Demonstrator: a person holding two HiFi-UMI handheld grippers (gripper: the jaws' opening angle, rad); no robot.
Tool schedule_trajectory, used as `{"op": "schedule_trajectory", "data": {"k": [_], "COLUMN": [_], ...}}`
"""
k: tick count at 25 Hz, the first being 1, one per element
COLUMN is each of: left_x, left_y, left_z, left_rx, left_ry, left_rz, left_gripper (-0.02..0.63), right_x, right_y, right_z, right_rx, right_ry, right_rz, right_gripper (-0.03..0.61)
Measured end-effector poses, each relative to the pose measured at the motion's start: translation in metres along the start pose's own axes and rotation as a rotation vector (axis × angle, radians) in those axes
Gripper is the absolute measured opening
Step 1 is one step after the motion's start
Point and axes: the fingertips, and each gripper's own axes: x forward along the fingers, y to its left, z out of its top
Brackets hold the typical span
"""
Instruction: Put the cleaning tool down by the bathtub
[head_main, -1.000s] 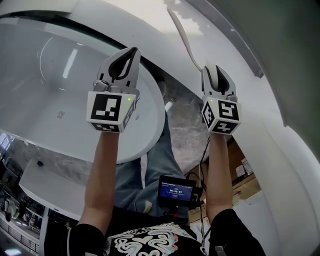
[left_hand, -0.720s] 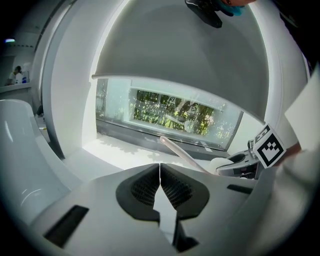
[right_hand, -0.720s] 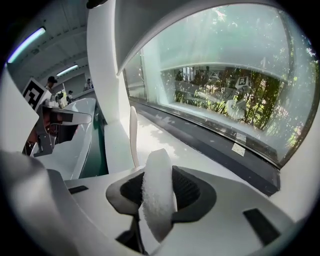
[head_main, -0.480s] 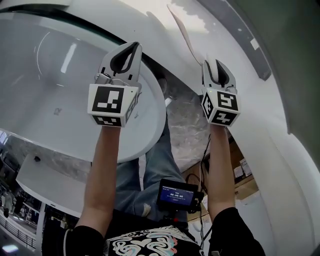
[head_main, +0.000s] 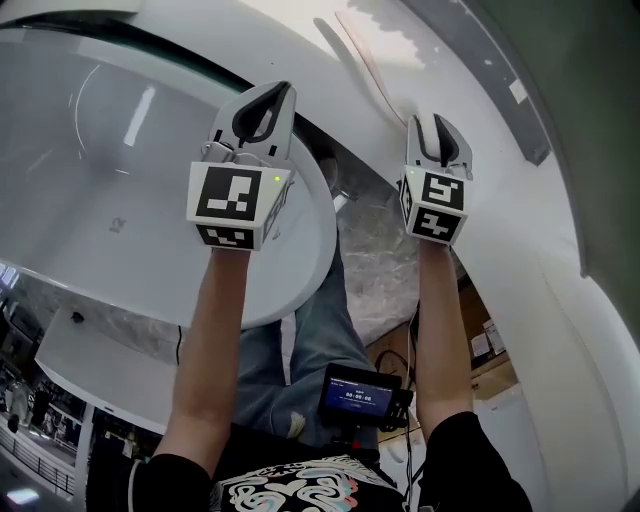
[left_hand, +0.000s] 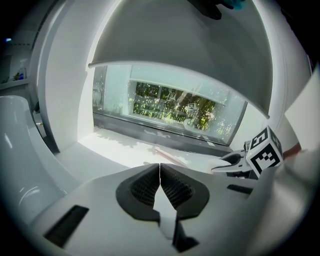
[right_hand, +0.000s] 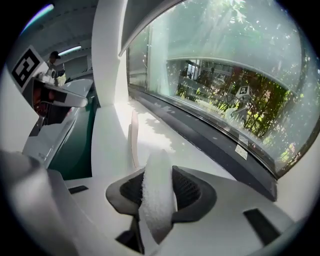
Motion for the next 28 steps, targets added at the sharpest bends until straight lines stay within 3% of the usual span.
{"op": "schedule_trajectory", "data": {"k": [11,22,28], "left_x": [0.006,0.008,0.008], "left_y": [0.007,0.007,0.001], "left_z": [-0.005,-0.004,-0.003], "left_rx": [-0.016,-0.034,0.079], "left_ry": [0.003,0.003,0.026], "left_rz": [0.002,-0.003,-0.001], "left_gripper": [0.017,0.017,0.017], "right_x": [0.019,0.024,0.023], "right_y": [0.002,0.016,0.019], "right_z": [0.009,0.004,0.003], "right_rx": [-0.139,-0.236,-0.279], "right_ry": [0.042,0.043,0.047], "right_rz": [-0.123,-0.157,-0.139], "right_gripper": [0.147,0.149,0.164]}}
